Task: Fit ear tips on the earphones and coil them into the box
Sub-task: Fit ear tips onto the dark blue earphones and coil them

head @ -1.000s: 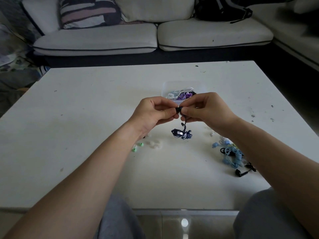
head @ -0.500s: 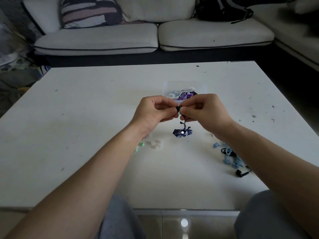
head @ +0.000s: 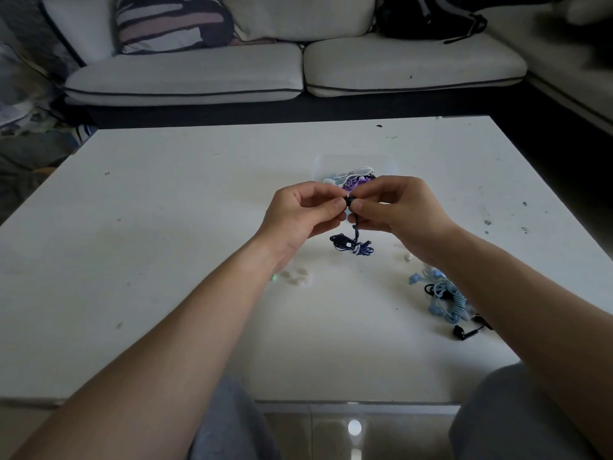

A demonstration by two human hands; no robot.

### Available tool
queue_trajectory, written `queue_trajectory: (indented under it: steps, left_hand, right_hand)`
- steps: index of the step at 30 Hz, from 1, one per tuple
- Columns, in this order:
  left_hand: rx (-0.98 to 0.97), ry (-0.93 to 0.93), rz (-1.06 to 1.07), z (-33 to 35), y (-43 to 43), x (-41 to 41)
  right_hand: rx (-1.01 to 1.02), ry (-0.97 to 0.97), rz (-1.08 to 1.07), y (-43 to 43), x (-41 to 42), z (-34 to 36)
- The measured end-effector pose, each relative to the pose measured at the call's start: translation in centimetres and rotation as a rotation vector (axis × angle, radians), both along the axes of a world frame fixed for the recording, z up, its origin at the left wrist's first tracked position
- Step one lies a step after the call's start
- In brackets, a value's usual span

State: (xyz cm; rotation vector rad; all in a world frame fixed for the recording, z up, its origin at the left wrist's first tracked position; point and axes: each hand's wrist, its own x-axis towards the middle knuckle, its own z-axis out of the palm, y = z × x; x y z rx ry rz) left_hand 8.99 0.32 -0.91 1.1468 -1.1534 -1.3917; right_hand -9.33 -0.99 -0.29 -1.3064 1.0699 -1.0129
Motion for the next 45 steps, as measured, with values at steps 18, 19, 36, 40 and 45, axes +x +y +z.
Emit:
queue_trajectory:
  steps: [18,19,36,40,45]
  left_hand:
    - [-0.199,-0.254,0.063,-0.2,-0.1,-0.6]
    - [-0.204,-0.254,0.061,0.0,-0.1,-0.5]
    - [-0.078,-0.067,0.047,0.2,0.0,0.0]
    - [-0.049,-0.049,0.028,0.3,-0.1,0.1]
    - [-0.016,-0.02,-0.013,0.6,0.1,0.3]
  right_hand:
    - [0.04,0.041,-0.008,0.1,0.1,-0.2]
    - [0.041,0.034,-0.004,0.1,0.1,-0.2]
    - [0.018,-0.011,0.013,0.0,0.0,0.2]
    - [-0.003,0.009,0.029,0.0,-0.2,0.3]
    - [-0.025,0.022,0.071,0.0,-0.4,0.5]
